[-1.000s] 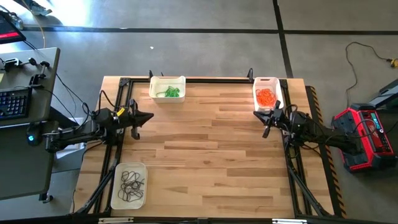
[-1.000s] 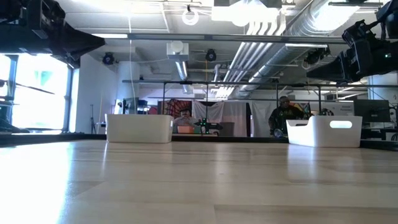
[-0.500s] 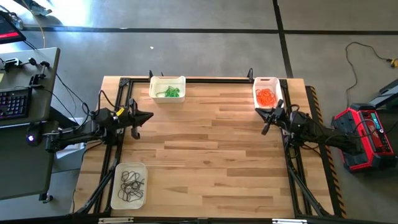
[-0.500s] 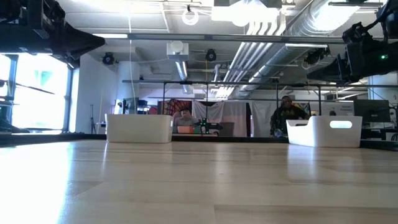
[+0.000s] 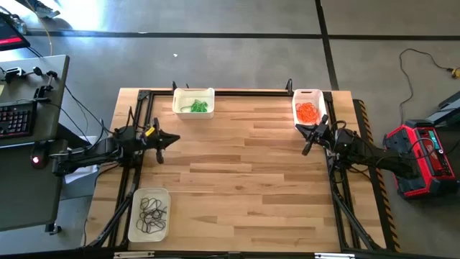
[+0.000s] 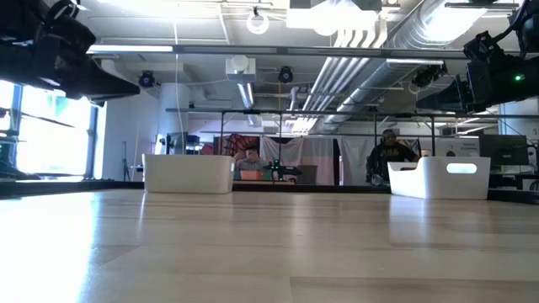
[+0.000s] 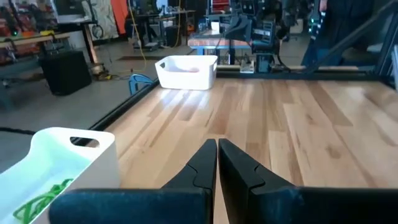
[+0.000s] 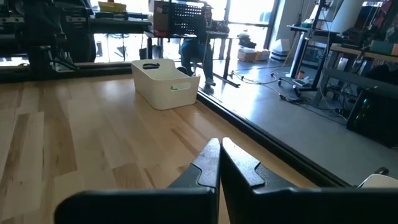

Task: Sort rubber bands into baskets
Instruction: Return to Home Position

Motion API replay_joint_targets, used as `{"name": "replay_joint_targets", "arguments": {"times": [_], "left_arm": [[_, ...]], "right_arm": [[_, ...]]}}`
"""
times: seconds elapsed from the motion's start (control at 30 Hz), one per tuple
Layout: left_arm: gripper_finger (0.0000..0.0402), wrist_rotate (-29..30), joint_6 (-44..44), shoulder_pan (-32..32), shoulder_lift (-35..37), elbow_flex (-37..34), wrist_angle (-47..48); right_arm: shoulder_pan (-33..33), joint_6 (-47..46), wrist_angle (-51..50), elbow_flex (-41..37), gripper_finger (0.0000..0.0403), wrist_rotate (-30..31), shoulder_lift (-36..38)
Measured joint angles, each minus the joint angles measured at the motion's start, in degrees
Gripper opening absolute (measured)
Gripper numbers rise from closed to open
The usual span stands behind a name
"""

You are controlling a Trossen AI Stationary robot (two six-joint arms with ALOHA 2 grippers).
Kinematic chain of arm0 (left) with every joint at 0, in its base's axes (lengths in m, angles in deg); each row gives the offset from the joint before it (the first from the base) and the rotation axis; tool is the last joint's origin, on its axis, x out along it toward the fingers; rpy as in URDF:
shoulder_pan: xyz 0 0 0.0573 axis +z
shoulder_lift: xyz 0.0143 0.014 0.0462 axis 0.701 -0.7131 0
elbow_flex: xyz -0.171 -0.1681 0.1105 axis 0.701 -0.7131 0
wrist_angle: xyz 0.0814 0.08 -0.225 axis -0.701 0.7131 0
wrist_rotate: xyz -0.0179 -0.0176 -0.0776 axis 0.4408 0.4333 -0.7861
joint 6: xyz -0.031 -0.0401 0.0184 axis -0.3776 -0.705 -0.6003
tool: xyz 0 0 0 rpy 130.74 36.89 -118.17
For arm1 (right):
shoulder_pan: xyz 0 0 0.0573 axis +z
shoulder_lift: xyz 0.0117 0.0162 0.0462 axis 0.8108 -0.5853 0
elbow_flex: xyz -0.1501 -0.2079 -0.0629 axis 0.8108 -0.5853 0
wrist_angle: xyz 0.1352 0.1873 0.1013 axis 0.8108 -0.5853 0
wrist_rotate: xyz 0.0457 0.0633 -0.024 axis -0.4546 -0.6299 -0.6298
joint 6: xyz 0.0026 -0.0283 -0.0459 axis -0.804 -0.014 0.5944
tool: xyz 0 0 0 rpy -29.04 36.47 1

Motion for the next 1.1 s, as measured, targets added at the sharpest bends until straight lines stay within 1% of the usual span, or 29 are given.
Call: {"name": "replay_joint_targets", "arguments": {"times": [0.33, 1.1], "left_arm": [[0.0007, -0.2, -8.5, 0.0, 0.0, 0.0, -0.2], [0.0007, -0.2, -8.4, 0.0, 0.0, 0.0, -0.1]], "right_arm": [[0.0, 0.0, 0.0, 0.0, 0.0000, -0.2, 0.0], [0.0, 0.0, 0.0, 0.0, 0.0000, -0.2, 0.0]]}}
